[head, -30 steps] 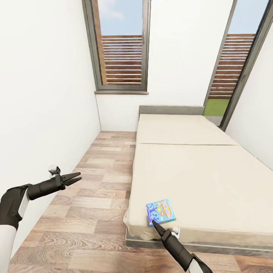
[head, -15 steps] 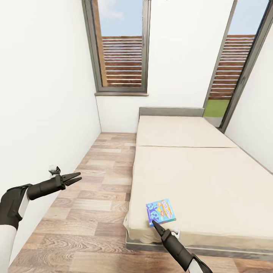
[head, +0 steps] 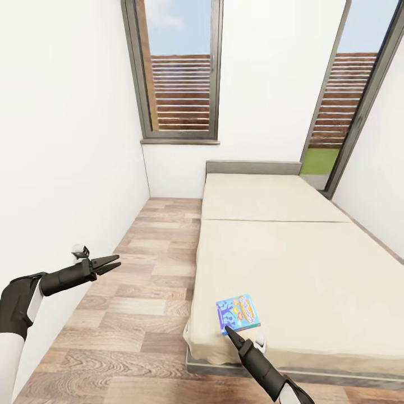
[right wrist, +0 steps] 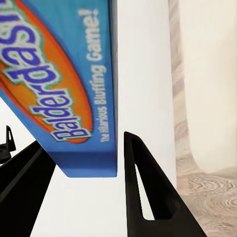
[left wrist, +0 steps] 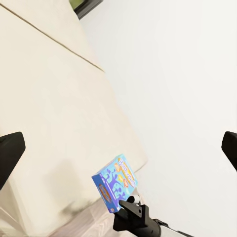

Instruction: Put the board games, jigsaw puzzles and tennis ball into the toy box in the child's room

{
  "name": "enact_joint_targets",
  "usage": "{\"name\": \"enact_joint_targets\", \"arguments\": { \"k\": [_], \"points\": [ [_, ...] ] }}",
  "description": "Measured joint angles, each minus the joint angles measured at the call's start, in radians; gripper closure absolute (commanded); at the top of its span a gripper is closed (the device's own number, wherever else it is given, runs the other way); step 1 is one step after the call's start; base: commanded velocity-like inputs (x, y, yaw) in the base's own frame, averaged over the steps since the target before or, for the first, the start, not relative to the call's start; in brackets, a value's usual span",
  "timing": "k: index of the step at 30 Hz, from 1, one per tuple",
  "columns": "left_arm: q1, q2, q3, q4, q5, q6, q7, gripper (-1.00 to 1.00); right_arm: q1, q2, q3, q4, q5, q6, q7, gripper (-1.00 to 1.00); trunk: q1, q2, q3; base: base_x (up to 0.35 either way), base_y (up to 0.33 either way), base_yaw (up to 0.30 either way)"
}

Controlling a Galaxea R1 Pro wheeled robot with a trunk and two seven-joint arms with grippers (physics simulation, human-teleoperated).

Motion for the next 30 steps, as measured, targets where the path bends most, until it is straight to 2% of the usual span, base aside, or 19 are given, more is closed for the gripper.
{"name": "enact_joint_targets", "arguments": {
  "k": [12,17,19,22,26,30],
  "points": [
    [0.000,0.000,0.000,0.000,-0.001,0.000,0.001,-1.00,0.000,-0.003,-0.011,-0.001,-0.003,0.006,-0.003,1.00,-0.046,0.084,0.038,0.000,0.000,0.000],
    [0.000,0.002,0.000,0.000,0.000,0.000,0.000,-1.00,0.000,-0.004,-0.009,-0.070,0.002,0.016,-0.037,1.00,-0.065,0.119,0.053,0.000,0.000,0.000],
    [0.000,0.003,0.001,0.000,0.000,0.000,-0.001,-1.00,0.000,-0.010,-0.006,-0.105,0.003,0.029,-0.062,1.00,-0.073,0.133,0.060,0.000,0.000,0.000],
    [0.000,0.005,0.001,0.000,0.000,0.000,-0.002,-1.00,-0.004,-0.017,-0.010,-0.157,0.003,0.109,-0.089,1.00,-0.084,0.154,0.069,0.000,0.000,0.000],
    [0.000,0.006,0.002,0.000,0.000,0.000,0.000,-1.00,-0.064,-0.014,-0.013,-0.217,-0.003,0.202,-0.136,1.00,-0.100,0.182,0.082,0.000,0.000,0.000],
    [0.000,0.008,0.004,0.001,0.001,0.001,0.002,-1.00,-0.132,-0.011,-0.010,-0.232,0.000,0.229,-0.191,1.00,-0.115,0.210,0.094,0.000,0.000,0.000]
  ]
}}
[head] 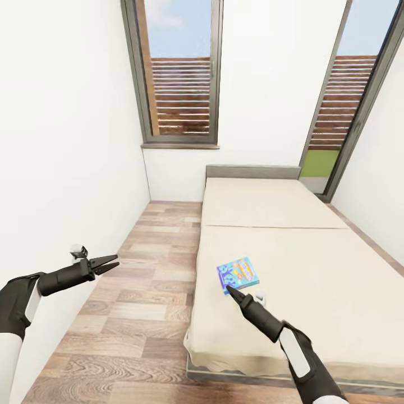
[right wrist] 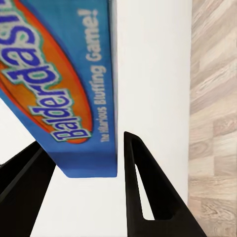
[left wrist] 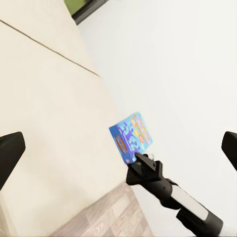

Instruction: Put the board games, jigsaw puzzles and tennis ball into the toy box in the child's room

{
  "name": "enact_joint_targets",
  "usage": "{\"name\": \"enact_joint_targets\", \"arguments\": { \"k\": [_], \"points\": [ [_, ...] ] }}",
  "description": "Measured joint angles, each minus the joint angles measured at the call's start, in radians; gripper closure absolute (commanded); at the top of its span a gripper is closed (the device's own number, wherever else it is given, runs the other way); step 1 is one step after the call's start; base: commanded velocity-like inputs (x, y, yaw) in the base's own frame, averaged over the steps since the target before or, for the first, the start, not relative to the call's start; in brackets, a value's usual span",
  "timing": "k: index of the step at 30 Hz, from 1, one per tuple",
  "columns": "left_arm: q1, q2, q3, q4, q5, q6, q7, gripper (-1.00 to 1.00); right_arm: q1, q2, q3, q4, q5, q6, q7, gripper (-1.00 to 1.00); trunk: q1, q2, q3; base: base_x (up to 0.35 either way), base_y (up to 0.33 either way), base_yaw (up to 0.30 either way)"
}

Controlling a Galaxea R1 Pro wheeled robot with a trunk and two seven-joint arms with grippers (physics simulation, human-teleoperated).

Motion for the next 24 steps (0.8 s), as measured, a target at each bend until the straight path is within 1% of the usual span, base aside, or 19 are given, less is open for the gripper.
{"name": "enact_joint_targets", "arguments": {
  "k": [2,5,8,14,17,19,20,21,24],
  "points": [
    [0.000,0.001,0.002,0.000,0.000,0.001,0.000,-1.00,-0.027,0.000,0.003,-0.002,-0.001,0.006,-0.011,1.00,-0.008,0.014,0.006,0.000,0.000,0.000],
    [0.000,0.001,0.004,0.000,0.000,0.002,0.001,-1.00,-0.048,-0.003,0.006,-0.004,0.001,0.011,-0.018,1.00,-0.019,0.035,0.016,0.000,0.000,0.000],
    [0.000,0.001,0.005,0.000,0.000,0.002,0.003,-1.00,-0.054,-0.008,0.006,-0.002,-0.001,0.012,-0.017,1.00,-0.031,0.056,0.025,0.000,0.000,0.000],
    [0.000,0.000,0.005,0.000,-0.001,0.002,0.005,-1.00,-0.051,-0.014,-0.004,-0.003,-0.004,0.006,0.028,1.00,-0.054,0.098,0.044,0.000,0.000,0.000],
    [0.000,0.001,0.006,0.000,-0.001,0.002,0.012,-1.00,-0.048,-0.029,-0.005,-0.003,-0.004,0.004,0.036,1.00,-0.065,0.119,0.053,0.000,0.000,0.000],
    [0.000,0.001,0.007,0.000,-0.001,0.002,0.021,-1.00,-0.045,-0.046,-0.007,-0.004,-0.009,0.004,0.043,1.00,-0.073,0.133,0.059,0.000,0.000,0.000],
    [0.000,0.001,0.007,0.000,-0.001,0.002,0.026,-1.00,-0.045,-0.057,-0.012,-0.005,-0.016,0.005,0.054,1.00,-0.077,0.140,0.063,0.000,0.000,0.000],
    [0.000,0.001,0.006,0.000,0.000,0.002,0.034,-1.00,-0.044,-0.074,-0.032,-0.005,-0.027,0.009,0.093,1.00,-0.081,0.147,0.066,0.000,0.000,0.000],
    [-0.001,0.000,0.007,0.000,0.000,0.002,0.037,-1.00,-0.043,-0.081,-0.041,-0.005,-0.024,0.011,0.119,1.00,-0.092,0.168,0.075,0.000,0.000,0.000]
  ]
}}
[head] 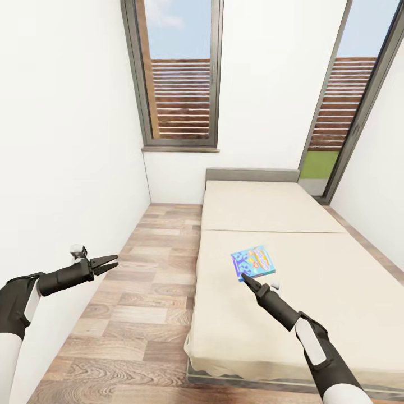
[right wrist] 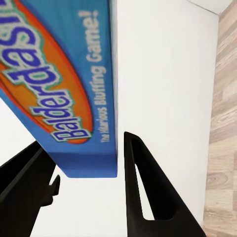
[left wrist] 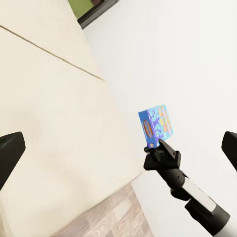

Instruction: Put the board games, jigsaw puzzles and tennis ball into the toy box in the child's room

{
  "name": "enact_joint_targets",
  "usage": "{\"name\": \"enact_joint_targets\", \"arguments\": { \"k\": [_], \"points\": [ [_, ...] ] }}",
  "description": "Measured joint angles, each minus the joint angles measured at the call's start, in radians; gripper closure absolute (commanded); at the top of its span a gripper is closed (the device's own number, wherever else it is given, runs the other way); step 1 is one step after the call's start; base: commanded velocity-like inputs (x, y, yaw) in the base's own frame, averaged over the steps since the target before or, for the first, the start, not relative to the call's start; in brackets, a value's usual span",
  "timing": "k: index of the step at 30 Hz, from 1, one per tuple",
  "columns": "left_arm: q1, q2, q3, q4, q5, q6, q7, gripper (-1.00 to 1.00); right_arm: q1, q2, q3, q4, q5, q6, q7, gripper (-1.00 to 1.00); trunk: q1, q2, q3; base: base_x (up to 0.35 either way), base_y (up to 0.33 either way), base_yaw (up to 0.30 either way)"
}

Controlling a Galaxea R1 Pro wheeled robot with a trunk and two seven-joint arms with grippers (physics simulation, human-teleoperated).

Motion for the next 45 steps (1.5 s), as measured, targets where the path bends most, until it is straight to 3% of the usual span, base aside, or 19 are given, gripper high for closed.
{"name": "enact_joint_targets", "arguments": {
  "k": [3,14,33,45],
  "points": [
    [0.001,0.000,-0.001,0.000,-0.001,0.000,0.001,-1.00,0.001,-0.002,-0.005,0.000,0.001,-0.007,0.017,1.00,-0.011,0.021,0.009,0.000,0.000,0.000],
    [0.001,0.000,-0.001,0.000,-0.001,-0.001,0.002,-1.00,0.002,-0.003,-0.010,0.000,0.009,-0.013,0.016,1.00,-0.012,0.021,0.010,0.000,-0.025,0.011],
    [0.001,-0.006,-0.005,0.000,-0.002,-0.002,0.022,-1.00,0.002,-0.002,-0.008,0.000,0.015,-0.017,0.014,1.00,-0.012,0.021,0.016,0.000,-0.233,0.135],
    [0.001,-0.003,-0.003,0.000,-0.003,-0.002,0.022,-1.00,0.002,0.001,0.001,0.001,0.017,-0.018,0.011,1.00,-0.012,0.021,0.016,-0.038,-0.021,0.001]
  ]
}}
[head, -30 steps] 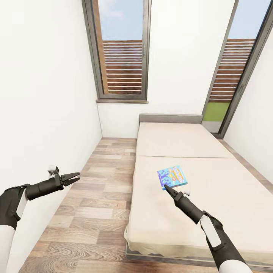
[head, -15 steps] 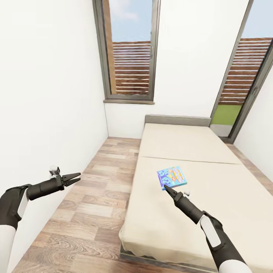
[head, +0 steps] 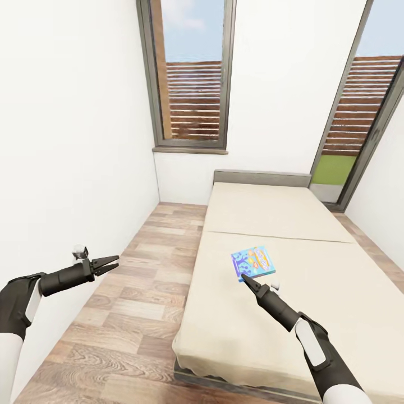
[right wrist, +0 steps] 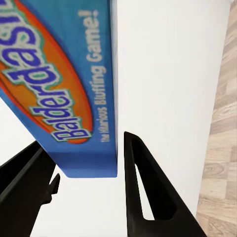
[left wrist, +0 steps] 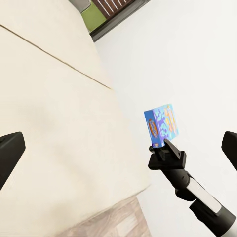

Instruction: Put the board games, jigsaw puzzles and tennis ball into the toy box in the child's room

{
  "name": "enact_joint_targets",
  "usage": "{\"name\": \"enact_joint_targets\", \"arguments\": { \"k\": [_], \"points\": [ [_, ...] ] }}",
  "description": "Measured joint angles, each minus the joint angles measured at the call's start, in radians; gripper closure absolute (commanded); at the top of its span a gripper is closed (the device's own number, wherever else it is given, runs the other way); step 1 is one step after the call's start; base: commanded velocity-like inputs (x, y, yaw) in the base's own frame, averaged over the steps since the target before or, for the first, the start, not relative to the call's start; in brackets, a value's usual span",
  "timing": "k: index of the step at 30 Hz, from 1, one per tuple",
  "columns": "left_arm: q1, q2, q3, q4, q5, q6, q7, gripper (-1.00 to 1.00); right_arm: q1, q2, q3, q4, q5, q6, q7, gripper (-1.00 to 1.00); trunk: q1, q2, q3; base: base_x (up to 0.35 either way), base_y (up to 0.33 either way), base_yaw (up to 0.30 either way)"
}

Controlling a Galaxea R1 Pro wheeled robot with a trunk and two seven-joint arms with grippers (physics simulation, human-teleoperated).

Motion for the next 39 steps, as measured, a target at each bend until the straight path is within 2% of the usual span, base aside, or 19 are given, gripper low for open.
{"name": "enact_joint_targets", "arguments": {
  "k": [13,17,22,28,30,34,39],
  "points": [
    [0.000,0.001,0.001,-0.002,0.002,0.001,-0.005,-1.00,-0.001,0.000,-0.001,0.003,0.003,0.000,-0.009,1.00,0.000,0.000,0.001,-0.003,0.000,0.203],
    [-0.001,-0.002,-0.002,-0.002,0.000,0.005,0.005,-1.00,-0.001,-0.001,-0.001,0.004,0.000,0.002,-0.018,1.00,-0.015,0.028,0.013,0.000,0.000,0.279],
    [-0.001,-0.004,-0.007,-0.003,0.002,0.006,0.046,-1.00,-0.002,-0.002,-0.002,0.004,0.000,0.003,-0.019,1.00,-0.034,0.063,0.029,0.000,0.000,0.259],
    [-0.005,-0.007,-0.010,-0.006,0.001,0.005,0.059,-1.00,-0.001,-0.003,-0.008,0.004,-0.004,0.004,-0.019,1.00,-0.057,0.105,0.048,-0.050,0.000,0.059],
    [-0.006,-0.012,-0.025,-0.006,-0.001,0.004,0.061,-1.00,-0.001,-0.003,-0.008,0.004,-0.004,0.004,-0.019,1.00,-0.065,0.119,0.054,-0.258,0.000,0.008],
    [-0.007,-0.016,-0.124,-0.006,-0.004,0.002,0.076,-1.00,-0.001,-0.004,-0.009,0.004,-0.003,0.003,-0.019,1.00,-0.080,0.147,0.066,-0.291,0.000,0.002],
    [-0.010,-0.017,-0.148,-0.007,-0.004,0.003,0.082,-1.00,-0.001,-0.004,-0.010,0.005,-0.005,0.004,-0.018,1.00,-0.100,0.182,0.082,-0.083,0.000,-0.001]
  ]
}}
